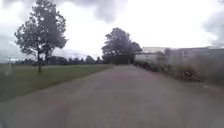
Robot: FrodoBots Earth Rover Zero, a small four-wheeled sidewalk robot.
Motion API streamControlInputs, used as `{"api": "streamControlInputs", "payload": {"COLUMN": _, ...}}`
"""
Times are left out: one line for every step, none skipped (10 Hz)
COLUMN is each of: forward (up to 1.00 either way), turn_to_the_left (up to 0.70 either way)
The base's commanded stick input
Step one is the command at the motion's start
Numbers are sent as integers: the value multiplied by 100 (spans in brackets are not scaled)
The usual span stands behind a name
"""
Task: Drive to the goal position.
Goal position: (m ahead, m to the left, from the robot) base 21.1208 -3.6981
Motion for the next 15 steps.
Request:
{"api": "streamControlInputs", "payload": {"forward": 100, "turn_to_the_left": -27}}
{"api": "streamControlInputs", "payload": {"forward": 100, "turn_to_the_left": -27}}
{"api": "streamControlInputs", "payload": {"forward": 100, "turn_to_the_left": -27}}
{"api": "streamControlInputs", "payload": {"forward": 100, "turn_to_the_left": -27}}
{"api": "streamControlInputs", "payload": {"forward": 100, "turn_to_the_left": -27}}
{"api": "streamControlInputs", "payload": {"forward": 100, "turn_to_the_left": -27}}
{"api": "streamControlInputs", "payload": {"forward": 100, "turn_to_the_left": -27}}
{"api": "streamControlInputs", "payload": {"forward": 100, "turn_to_the_left": -27}}
{"api": "streamControlInputs", "payload": {"forward": 100, "turn_to_the_left": 0}}
{"api": "streamControlInputs", "payload": {"forward": 100, "turn_to_the_left": 0}}
{"api": "streamControlInputs", "payload": {"forward": 100, "turn_to_the_left": 0}}
{"api": "streamControlInputs", "payload": {"forward": 100, "turn_to_the_left": 0}}
{"api": "streamControlInputs", "payload": {"forward": 100, "turn_to_the_left": 0}}
{"api": "streamControlInputs", "payload": {"forward": 100, "turn_to_the_left": 0}}
{"api": "streamControlInputs", "payload": {"forward": 100, "turn_to_the_left": 0}}
